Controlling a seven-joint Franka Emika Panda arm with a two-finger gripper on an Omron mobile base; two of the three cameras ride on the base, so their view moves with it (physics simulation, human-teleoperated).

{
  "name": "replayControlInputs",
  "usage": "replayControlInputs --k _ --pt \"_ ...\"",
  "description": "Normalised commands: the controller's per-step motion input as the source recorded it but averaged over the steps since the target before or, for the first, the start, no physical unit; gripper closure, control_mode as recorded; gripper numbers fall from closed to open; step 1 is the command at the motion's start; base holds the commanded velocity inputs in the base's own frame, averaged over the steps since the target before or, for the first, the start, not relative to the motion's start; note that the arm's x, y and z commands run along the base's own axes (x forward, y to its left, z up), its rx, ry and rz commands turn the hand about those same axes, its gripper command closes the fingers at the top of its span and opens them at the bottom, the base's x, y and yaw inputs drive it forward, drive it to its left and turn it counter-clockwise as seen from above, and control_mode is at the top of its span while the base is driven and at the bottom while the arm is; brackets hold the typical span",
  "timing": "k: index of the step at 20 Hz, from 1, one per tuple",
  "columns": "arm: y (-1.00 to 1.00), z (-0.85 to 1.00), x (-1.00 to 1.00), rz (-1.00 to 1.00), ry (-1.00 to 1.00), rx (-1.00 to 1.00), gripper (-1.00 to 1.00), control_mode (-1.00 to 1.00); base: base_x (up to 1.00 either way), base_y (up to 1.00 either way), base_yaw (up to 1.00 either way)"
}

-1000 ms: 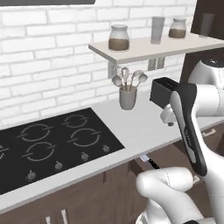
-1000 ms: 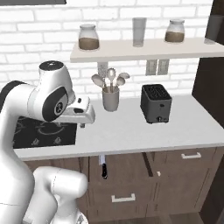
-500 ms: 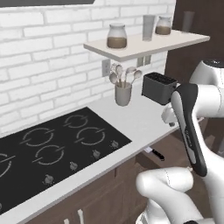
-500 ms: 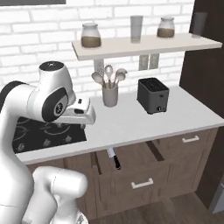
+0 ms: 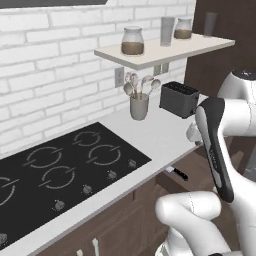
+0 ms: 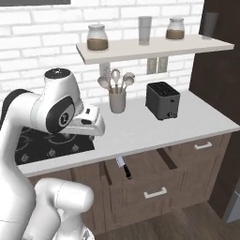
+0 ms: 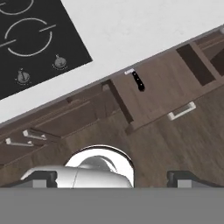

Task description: Pick up the knife from the drawer and place it on the cutting board. Then place the meat from the plate to the cutting board.

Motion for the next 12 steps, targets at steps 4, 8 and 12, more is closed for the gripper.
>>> replayControlInputs --k 4,8,12 --pt "-0.89 -0.53 0.13 0.13 0.0 0.02 -1.0 -1.0 0.0 0.0 0.0" --pt "-1.0 -0.47 0.71 0.22 0.0 0.02 -1.0 -1.0 0.0 0.0 0.0" --pt "-0.84 -0.22 0.81 0.24 0.03 0.0 -1.0 -1.0 0.0 0.0 0.0"
